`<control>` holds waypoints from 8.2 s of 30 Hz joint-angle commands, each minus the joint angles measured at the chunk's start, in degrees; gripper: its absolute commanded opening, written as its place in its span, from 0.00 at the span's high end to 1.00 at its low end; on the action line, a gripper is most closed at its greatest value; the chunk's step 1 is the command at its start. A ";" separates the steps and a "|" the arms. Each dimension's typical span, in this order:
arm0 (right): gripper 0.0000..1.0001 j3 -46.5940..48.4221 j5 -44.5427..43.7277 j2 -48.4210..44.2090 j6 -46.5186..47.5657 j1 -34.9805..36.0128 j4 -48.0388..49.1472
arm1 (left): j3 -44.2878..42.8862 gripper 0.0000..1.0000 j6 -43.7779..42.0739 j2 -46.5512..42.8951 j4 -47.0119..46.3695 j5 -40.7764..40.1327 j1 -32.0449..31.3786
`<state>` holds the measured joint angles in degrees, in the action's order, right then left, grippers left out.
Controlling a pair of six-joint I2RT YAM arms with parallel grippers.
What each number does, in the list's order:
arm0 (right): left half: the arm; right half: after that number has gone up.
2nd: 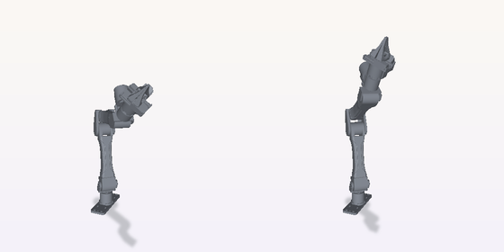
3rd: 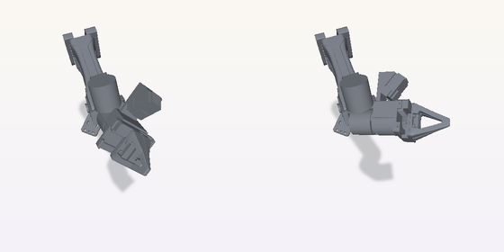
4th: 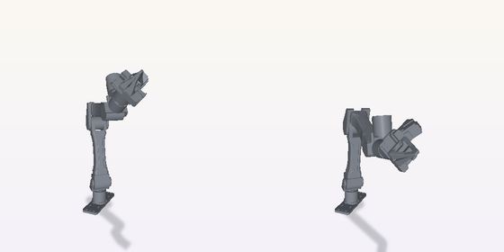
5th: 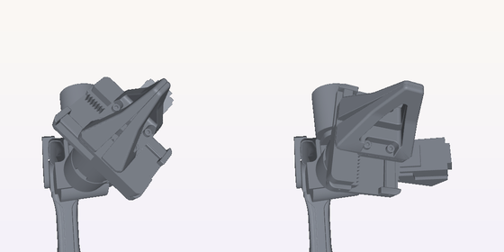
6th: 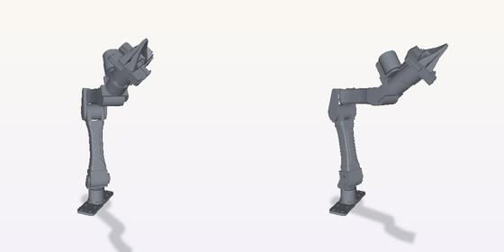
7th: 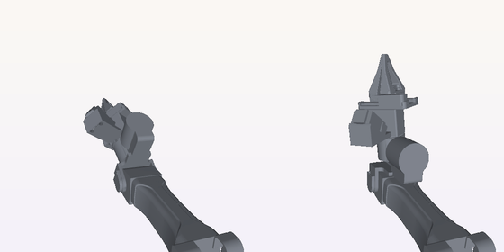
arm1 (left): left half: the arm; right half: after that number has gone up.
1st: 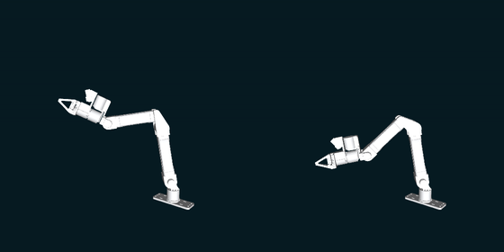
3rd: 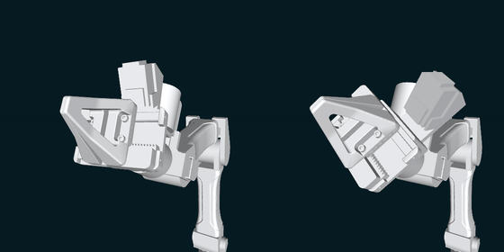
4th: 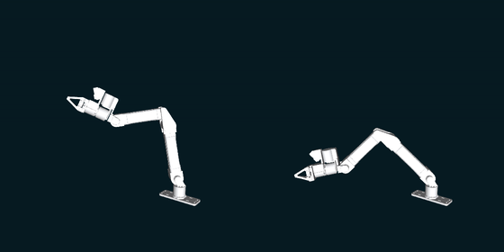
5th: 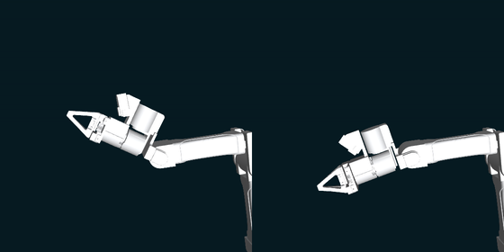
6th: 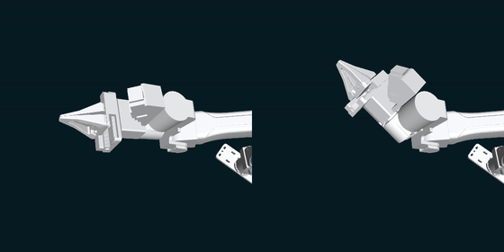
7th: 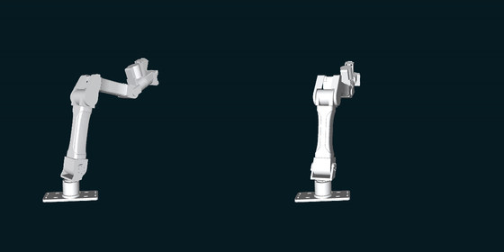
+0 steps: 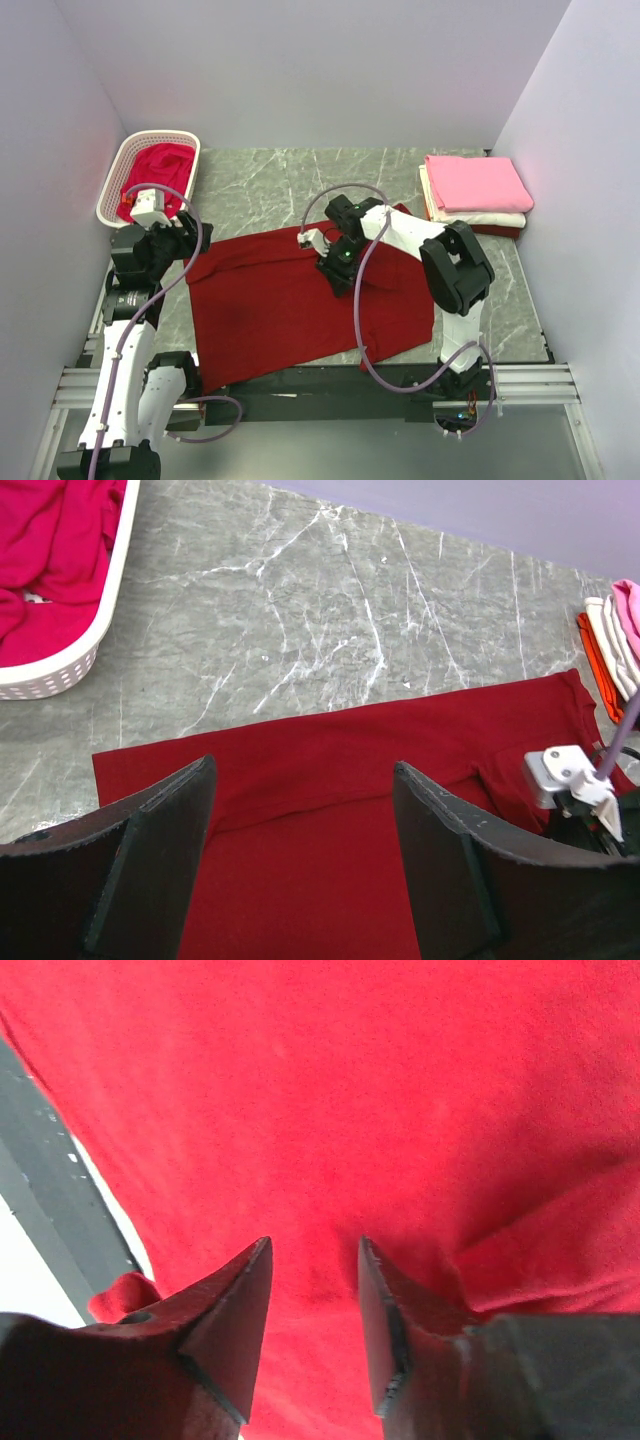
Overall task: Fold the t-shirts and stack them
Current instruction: Fold the tshirt
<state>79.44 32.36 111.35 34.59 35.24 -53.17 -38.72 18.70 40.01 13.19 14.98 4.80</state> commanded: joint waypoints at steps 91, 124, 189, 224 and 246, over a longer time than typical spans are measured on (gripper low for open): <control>0.71 8.45 -11.00 2.03 -15.08 2.28 4.65 | -1.01 0.23 -0.86 0.16 -2.29 1.36 -0.14; 0.62 7.13 -18.12 3.08 -20.17 5.27 6.93 | -1.01 0.23 -0.86 -0.46 -2.20 1.28 -0.05; 0.58 10.48 -8.81 -4.20 -14.99 -1.56 0.34 | -1.01 0.23 -0.77 -0.63 -2.38 1.80 0.04; 0.87 25.23 -15.39 15.04 -24.66 -32.34 7.99 | -1.01 0.23 -0.77 0.16 -2.38 1.80 -0.05; 0.95 35.78 -26.65 20.83 -22.28 -31.91 11.33 | -0.92 0.23 -0.86 0.86 -2.38 1.89 -0.05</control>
<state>111.72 8.56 130.58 11.20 3.01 -43.11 -38.72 18.70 40.77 13.17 15.79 4.80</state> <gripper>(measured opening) 0.050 0.771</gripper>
